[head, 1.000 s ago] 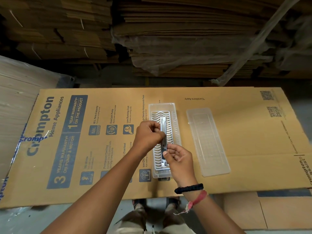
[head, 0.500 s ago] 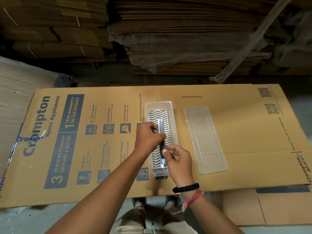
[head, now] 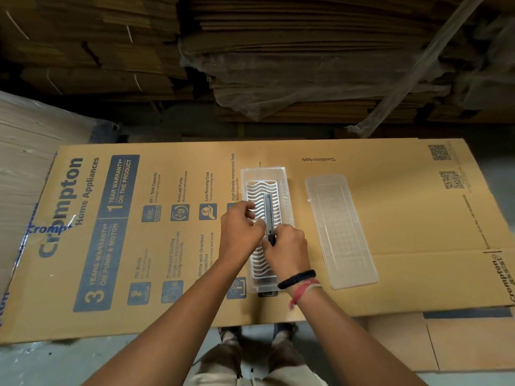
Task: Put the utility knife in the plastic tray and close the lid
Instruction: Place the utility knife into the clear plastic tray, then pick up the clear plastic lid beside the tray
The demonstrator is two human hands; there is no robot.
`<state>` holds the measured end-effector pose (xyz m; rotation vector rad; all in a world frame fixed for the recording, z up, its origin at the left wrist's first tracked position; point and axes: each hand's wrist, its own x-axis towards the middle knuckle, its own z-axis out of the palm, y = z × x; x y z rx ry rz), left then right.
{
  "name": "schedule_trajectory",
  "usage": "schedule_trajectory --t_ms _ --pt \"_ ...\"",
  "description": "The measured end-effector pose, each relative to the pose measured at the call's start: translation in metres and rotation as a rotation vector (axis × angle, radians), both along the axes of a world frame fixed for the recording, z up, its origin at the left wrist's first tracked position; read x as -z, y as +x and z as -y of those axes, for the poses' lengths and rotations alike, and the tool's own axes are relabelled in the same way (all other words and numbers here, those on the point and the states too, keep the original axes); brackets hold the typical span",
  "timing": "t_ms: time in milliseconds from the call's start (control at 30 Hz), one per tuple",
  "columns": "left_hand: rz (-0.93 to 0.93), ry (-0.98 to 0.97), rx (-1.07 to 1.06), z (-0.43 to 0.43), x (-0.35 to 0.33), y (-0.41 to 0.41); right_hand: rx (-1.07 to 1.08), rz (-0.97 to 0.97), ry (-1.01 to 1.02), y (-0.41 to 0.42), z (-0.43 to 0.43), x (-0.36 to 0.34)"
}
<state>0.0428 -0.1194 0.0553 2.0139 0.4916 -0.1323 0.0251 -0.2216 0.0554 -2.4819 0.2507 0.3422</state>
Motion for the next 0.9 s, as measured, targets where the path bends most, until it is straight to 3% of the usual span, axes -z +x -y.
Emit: schedule_trajectory --t_ms 433,600,767,900 --pt "0.024 0.028 -0.044 -0.02 0.011 -0.013 -0.074 -0.133 -0.169 0.029 -0.019 0.021" --pt "0.02 0.02 -0.049 -0.022 0.011 -0.011 -0.046 -0.141 -0.124 0.027 -0.018 0.019" --pt "0.01 0.035 -0.044 -0.027 0.015 -0.01 0.045 0.083 0.047 0.018 0.006 -0.003" --pt "0.007 0.015 -0.053 -0.031 0.018 -0.01 0.241 0.266 0.155 0.024 0.065 -0.006"
